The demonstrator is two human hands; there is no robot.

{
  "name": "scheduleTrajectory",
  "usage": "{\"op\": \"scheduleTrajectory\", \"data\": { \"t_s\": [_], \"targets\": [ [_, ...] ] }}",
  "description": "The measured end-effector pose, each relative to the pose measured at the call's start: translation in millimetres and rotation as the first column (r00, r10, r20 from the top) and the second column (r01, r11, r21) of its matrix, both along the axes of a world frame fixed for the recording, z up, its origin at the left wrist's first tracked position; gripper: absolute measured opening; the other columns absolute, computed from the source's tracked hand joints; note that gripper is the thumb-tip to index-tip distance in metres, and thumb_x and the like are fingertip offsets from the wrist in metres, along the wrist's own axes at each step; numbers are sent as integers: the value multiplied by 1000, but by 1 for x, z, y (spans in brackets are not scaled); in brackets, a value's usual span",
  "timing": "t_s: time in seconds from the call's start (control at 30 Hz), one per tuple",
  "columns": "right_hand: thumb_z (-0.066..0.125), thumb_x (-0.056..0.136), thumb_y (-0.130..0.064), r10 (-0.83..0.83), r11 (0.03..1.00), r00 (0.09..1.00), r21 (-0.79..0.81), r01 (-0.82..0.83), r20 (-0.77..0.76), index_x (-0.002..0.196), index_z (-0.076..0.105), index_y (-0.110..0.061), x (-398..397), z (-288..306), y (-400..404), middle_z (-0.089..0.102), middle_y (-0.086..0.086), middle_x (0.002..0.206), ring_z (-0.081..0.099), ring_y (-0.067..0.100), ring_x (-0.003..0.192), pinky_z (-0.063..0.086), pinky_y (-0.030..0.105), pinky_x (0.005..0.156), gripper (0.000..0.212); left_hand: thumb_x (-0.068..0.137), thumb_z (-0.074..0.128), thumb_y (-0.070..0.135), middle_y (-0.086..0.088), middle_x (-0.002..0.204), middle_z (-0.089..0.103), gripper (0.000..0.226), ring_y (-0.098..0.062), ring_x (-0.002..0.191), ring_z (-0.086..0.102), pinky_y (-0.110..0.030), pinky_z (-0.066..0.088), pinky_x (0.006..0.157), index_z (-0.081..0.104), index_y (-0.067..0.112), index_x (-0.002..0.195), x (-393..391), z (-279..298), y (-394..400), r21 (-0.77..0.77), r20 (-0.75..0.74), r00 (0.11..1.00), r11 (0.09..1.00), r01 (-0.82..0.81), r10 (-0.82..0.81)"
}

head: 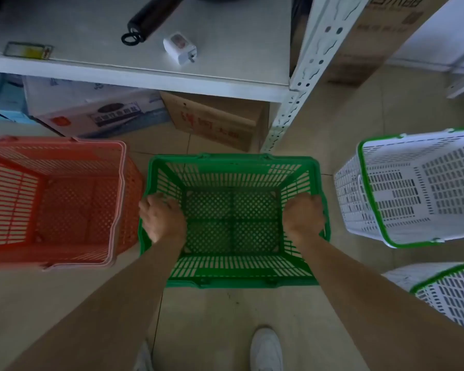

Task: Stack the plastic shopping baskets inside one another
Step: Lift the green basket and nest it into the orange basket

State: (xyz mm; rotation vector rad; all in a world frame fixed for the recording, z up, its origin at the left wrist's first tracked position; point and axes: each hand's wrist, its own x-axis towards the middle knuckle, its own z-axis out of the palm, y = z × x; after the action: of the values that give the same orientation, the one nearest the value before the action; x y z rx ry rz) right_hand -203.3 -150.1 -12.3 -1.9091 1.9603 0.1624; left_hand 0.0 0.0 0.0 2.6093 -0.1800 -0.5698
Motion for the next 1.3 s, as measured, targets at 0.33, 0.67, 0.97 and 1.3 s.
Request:
{"op": "scheduleTrajectory", "data": {
  "t_s": [0.33, 0.67, 0.97, 1.3],
  "targets": [
    [37, 102, -32, -321, 945, 945, 84, 316, 54, 144, 34, -3, -40, -34, -22, 44, 19, 143, 46, 37, 127, 39, 51, 104, 52, 107, 26, 43, -30, 144, 47, 59, -50, 128, 47, -53, 37, 105, 41, -1, 144, 42, -45, 28, 31, -99, 983, 988, -153, 155],
    [34, 101, -51, -323, 946, 895, 137, 294, 308, 108, 52, -8, -73, -58, -30, 56, 10, 84, 57, 33, 80, 47, 40, 69, 47, 101, 45, 50, -26, 103, 66, 52, -38, 96, 64, -44, 50, 84, 69, 6, 117, 62, -60, 46, -168, -214, 950, 949, -267, 229],
    [31, 104, -44, -263, 965, 910, 77, 252, 320, 90, 54, -5, -80, -63, -30, 49, 7, 71, 49, 28, 70, 38, 36, 65, 48, 95, 58, 50, -13, 93, 63, 42, -25, 90, 58, -32, 46, 80, 68, 10, 103, 59, -59, 48, -222, -363, 870, 876, -427, 333],
    [28, 104, -46, -285, 958, 916, 63, 279, 283, 93, 58, -3, -83, -61, -28, 54, 11, 75, 50, 30, 67, 40, 38, 64, 54, 90, 61, 56, -19, 82, 63, 47, -28, 78, 61, -45, 56, 79, 64, 13, 69, 53, -46, 49, -246, -314, 877, 861, -445, 364]
  ]
}}
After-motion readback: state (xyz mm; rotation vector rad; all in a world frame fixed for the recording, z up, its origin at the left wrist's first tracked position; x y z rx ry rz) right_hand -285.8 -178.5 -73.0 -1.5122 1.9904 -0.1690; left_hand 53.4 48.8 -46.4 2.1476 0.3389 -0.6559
